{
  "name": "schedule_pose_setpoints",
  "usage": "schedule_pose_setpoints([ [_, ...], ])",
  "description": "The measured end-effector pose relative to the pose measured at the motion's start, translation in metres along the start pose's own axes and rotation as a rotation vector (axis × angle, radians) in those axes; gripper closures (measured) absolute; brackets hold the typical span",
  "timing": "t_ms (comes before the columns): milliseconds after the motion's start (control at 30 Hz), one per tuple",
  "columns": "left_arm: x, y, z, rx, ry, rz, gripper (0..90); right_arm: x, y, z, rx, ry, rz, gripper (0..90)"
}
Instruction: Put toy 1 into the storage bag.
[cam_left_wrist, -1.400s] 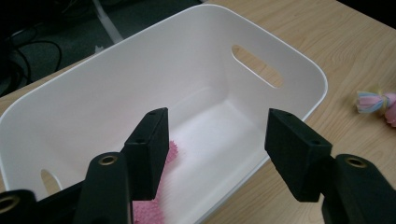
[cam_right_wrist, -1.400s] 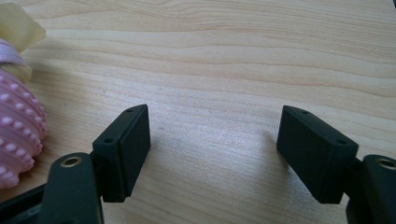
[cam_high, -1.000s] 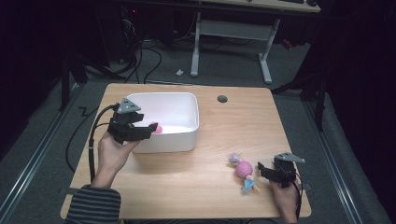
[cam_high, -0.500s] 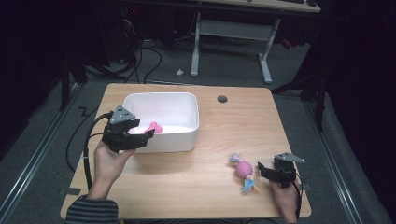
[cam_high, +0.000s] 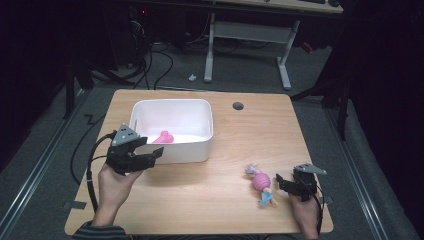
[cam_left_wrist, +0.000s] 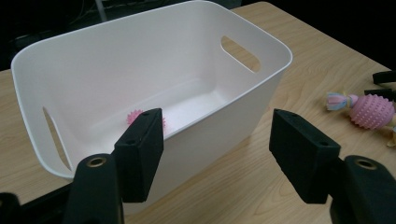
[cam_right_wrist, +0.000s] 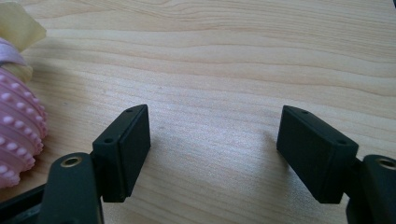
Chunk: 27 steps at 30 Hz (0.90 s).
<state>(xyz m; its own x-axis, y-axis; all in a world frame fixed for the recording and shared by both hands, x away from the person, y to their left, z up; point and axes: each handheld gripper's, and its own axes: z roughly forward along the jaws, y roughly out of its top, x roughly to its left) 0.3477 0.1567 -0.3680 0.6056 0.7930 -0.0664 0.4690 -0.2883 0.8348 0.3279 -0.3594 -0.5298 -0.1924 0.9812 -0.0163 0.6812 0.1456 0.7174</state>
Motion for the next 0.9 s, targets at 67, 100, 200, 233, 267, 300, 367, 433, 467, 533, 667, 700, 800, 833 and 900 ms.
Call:
schedule_pose_setpoints([
  [67,0.0,-0.002,0.0,-0.007,-0.005,-0.005,35.6,0.0,0.0,0.0,0.0,0.0,0.0,26.1],
  [100,-0.001,-0.004,0.0,-0.008,-0.005,-0.007,35.6,0.0,0.0,0.0,0.0,0.0,0.0,26.1],
  [200,-0.002,-0.007,0.0,-0.012,-0.009,-0.01,35.5,0.0,0.0,0.0,0.0,0.0,0.0,26.1],
  [233,-0.002,-0.007,0.0,-0.012,-0.009,-0.01,35.5,0.0,0.0,0.0,0.0,0.0,0.0,26.1],
  [267,-0.002,-0.008,0.001,-0.012,-0.007,-0.01,35.5,0.0,0.0,0.0,0.0,0.0,0.0,26.1],
  [300,-0.003,-0.009,0.001,-0.012,-0.007,-0.01,35.5,0.0,0.0,0.0,0.0,0.0,0.0,26.1],
  [367,-0.003,-0.013,0.001,-0.012,-0.007,-0.01,35.4,0.0,0.0,0.0,0.0,0.0,0.0,26.1],
  [433,-0.003,-0.016,0.001,-0.012,-0.003,-0.016,35.3,0.0,0.0,0.0,0.0,0.0,0.0,26.1],
  [467,-0.003,-0.019,0.0,-0.013,-0.002,-0.019,35.3,0.0,0.0,0.0,0.0,0.0,0.0,26.1],
  [533,-0.002,-0.023,0.0,-0.014,0.002,-0.023,35.3,0.0,0.0,0.0,0.0,0.0,-0.001,26.1],
  [667,-0.002,-0.031,0.0,-0.027,-0.001,-0.039,35.3,0.0,0.0,0.0,0.0,0.0,0.0,26.1],
  [700,-0.002,-0.032,0.0,-0.028,-0.002,-0.042,35.3,0.0,0.0,0.0,0.0,0.0,0.0,26.1],
  [800,-0.002,-0.04,0.004,-0.026,-0.008,-0.055,35.3,0.0,0.0,0.0,0.0,0.0,-0.001,26.1],
  [833,-0.002,-0.04,0.004,-0.026,-0.008,-0.055,35.2,0.0,0.0,0.0,0.0,0.0,0.0,26.1],
  [900,-0.002,-0.045,0.008,-0.025,-0.014,-0.065,35.2,0.0,0.0,0.0,0.0,0.0,-0.001,26.1],
])
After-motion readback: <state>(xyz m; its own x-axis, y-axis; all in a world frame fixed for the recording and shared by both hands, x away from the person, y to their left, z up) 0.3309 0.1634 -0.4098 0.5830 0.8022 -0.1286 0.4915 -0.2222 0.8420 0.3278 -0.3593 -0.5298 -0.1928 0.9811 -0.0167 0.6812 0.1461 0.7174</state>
